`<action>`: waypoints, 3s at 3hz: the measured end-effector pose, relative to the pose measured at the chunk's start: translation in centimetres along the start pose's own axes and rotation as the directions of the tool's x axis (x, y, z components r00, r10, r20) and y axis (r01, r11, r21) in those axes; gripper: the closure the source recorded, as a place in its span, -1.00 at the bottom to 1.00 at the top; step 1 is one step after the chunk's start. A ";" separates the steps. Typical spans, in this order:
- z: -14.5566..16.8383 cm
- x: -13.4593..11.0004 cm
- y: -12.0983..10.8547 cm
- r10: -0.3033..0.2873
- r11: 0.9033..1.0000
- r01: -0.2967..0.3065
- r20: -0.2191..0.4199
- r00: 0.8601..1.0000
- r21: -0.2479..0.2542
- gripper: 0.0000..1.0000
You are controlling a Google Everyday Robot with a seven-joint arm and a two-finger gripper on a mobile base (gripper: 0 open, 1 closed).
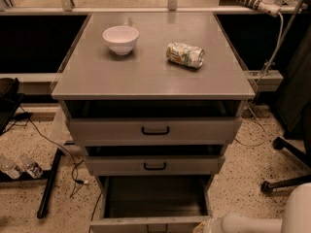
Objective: Close bottom drawer
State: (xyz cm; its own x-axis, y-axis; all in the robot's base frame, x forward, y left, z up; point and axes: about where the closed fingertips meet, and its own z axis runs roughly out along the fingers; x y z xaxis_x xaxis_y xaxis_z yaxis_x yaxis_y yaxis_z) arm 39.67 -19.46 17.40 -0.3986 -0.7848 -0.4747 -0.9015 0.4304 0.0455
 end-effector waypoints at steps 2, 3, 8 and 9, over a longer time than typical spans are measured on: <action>0.5 -0.3 -0.4 -0.007 1.000 0.007 0.027 1.000 -0.005 -0.74; 2.3 -2.4 -1.6 -0.034 0.999 0.036 0.054 0.998 -0.023 -1.00; 5.4 -9.6 -16.7 -0.077 0.993 0.072 0.046 0.996 0.097 1.00; 4.9 -8.5 -14.2 -0.074 0.994 0.071 0.026 0.997 0.088 1.00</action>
Offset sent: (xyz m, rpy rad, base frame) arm 0.0151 0.0032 -0.0046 0.0547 -0.0305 0.0121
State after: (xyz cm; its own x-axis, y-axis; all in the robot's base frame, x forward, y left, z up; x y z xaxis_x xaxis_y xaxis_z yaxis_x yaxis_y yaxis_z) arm 56.69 -16.70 16.53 -0.3265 -0.8023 -0.4997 -0.9091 0.4113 -0.0663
